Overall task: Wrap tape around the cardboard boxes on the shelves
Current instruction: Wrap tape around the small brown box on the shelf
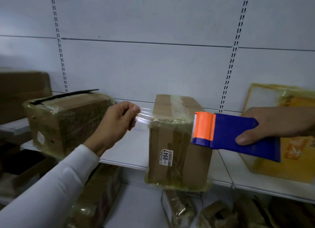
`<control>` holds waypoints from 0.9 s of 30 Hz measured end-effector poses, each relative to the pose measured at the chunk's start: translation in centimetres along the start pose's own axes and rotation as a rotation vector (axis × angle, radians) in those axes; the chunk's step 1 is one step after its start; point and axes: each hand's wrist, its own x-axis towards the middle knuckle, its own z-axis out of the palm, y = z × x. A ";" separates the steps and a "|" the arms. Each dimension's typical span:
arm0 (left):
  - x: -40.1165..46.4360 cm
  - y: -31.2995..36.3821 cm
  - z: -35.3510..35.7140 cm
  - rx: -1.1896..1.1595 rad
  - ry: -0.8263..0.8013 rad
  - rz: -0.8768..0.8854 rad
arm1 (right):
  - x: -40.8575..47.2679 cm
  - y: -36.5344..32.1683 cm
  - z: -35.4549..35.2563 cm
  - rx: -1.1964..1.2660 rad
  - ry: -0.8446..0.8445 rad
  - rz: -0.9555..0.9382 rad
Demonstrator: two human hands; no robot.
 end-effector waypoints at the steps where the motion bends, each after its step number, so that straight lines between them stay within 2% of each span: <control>1: 0.1 -0.4 -0.2 0.002 0.008 -0.012 | -0.2 0.0 -0.7 -0.014 0.028 0.025; 8: 0.9 -1.5 1.9 0.031 -0.012 -0.049 | -0.6 0.2 -3.3 -0.093 0.093 0.146; 14: 1.4 -2.7 1.9 0.027 -0.010 -0.099 | 0.8 -0.4 -2.8 -0.115 0.125 0.158; 18: 1.4 -4.0 2.8 -0.009 -0.059 -0.175 | 1.9 -0.2 -2.2 -0.075 0.117 0.173; 20: 1.5 -5.2 3.0 -0.025 -0.070 -0.268 | 2.2 0.4 -2.0 -0.085 0.110 0.182; 22: 1.2 -7.2 2.9 0.151 -0.095 -0.339 | 2.5 1.3 -2.1 -0.082 0.111 0.183; 24: 0.6 -9.0 2.9 0.394 -0.049 -0.269 | 2.6 1.8 -2.2 -0.070 0.092 0.180; 25: 0.4 -9.2 2.9 0.413 0.025 -0.213 | 2.6 1.9 -2.2 -0.066 0.085 0.178; 27: 0.5 -8.3 3.1 0.301 0.152 -0.008 | 2.6 1.9 -2.1 -0.054 0.081 0.164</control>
